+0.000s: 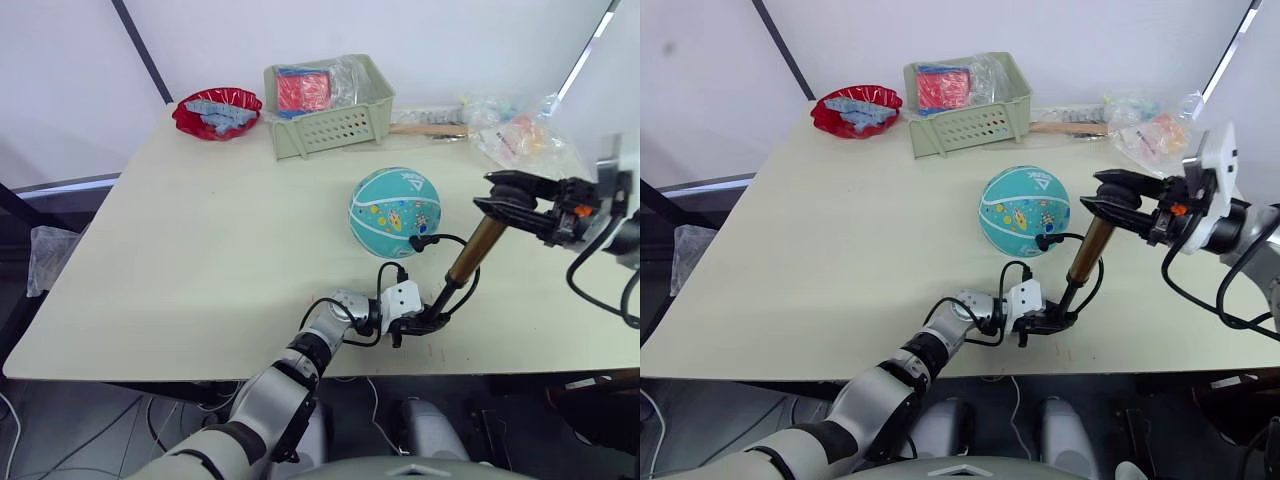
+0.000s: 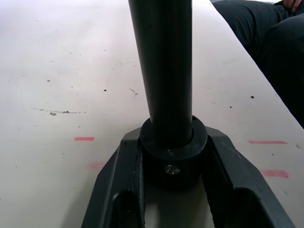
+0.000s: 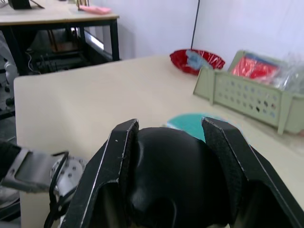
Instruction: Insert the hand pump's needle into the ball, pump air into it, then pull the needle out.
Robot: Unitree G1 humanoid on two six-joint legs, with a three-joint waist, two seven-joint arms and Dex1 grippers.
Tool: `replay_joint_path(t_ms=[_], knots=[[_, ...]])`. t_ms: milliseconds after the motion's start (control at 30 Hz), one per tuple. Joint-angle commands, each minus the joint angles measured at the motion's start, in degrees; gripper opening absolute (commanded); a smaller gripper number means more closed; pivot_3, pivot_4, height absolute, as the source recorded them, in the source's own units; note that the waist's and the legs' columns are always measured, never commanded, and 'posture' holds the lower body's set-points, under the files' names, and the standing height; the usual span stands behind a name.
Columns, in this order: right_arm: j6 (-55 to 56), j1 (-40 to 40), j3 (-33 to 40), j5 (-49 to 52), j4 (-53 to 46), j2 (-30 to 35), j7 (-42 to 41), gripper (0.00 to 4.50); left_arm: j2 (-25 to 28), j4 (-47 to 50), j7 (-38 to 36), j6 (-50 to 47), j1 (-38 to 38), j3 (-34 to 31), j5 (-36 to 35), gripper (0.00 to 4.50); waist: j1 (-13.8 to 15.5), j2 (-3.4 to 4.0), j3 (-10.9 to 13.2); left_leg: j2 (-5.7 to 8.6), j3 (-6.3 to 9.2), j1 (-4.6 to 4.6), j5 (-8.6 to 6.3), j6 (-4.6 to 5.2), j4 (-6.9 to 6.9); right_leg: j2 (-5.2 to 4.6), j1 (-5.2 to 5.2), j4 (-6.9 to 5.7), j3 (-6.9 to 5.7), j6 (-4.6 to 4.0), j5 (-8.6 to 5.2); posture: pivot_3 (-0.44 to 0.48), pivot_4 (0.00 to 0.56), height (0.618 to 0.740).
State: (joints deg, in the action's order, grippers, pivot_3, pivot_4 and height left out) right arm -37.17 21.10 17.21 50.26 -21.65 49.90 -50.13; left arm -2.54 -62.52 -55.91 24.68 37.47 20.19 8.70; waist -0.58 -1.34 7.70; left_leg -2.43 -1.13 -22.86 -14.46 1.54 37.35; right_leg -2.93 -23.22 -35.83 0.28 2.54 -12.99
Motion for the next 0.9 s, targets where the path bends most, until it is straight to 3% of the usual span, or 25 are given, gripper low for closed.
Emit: replay_joint_path(t_ms=[33,167,400,900], knots=[[-0.33,4.83,6.77,3.48,-0.37,2.61,1.32,1.62,2.18,-4.91,0.86,-2.47,-2.41,1.17,2.77,1.15,0.01,0.02,0.05,0.01,0.01,-0.01,0.00,0.00,0.00,-0.01,0.00,0.00,0.01,0.00,0.01,0.000,0.150,0.735],[-1.46,6.05,7.63,4.04,0.42,3.46,2.23,1.62,2.23,-4.90,0.82,-2.43,-2.45,1.18,2.79,1.15,0.02,0.01,0.09,0.01,0.00,-0.01,0.00,0.00,0.00,-0.01,-0.01,0.00,0.01,-0.02,0.01,0.000,0.150,0.735],[-0.90,0.70,5.42,1.87,-0.89,1.91,1.63,1.62,2.23,-4.85,0.74,-2.28,-2.43,1.31,2.86,1.15,0.00,0.01,0.10,0.01,0.00,-0.01,0.00,0.00,0.00,-0.01,-0.01,0.00,0.03,-0.02,0.02,0.000,0.150,0.735],[6.74,-13.76,-7.99,-8.53,-1.98,-5.54,-0.65,1.62,2.61,-4.55,0.89,-2.20,-2.76,1.52,2.84,1.15,-0.12,-0.46,-0.41,-0.07,0.03,0.11,0.00,0.00,-0.01,0.06,0.06,-0.02,0.01,0.04,-0.04,0.000,0.150,0.735]])
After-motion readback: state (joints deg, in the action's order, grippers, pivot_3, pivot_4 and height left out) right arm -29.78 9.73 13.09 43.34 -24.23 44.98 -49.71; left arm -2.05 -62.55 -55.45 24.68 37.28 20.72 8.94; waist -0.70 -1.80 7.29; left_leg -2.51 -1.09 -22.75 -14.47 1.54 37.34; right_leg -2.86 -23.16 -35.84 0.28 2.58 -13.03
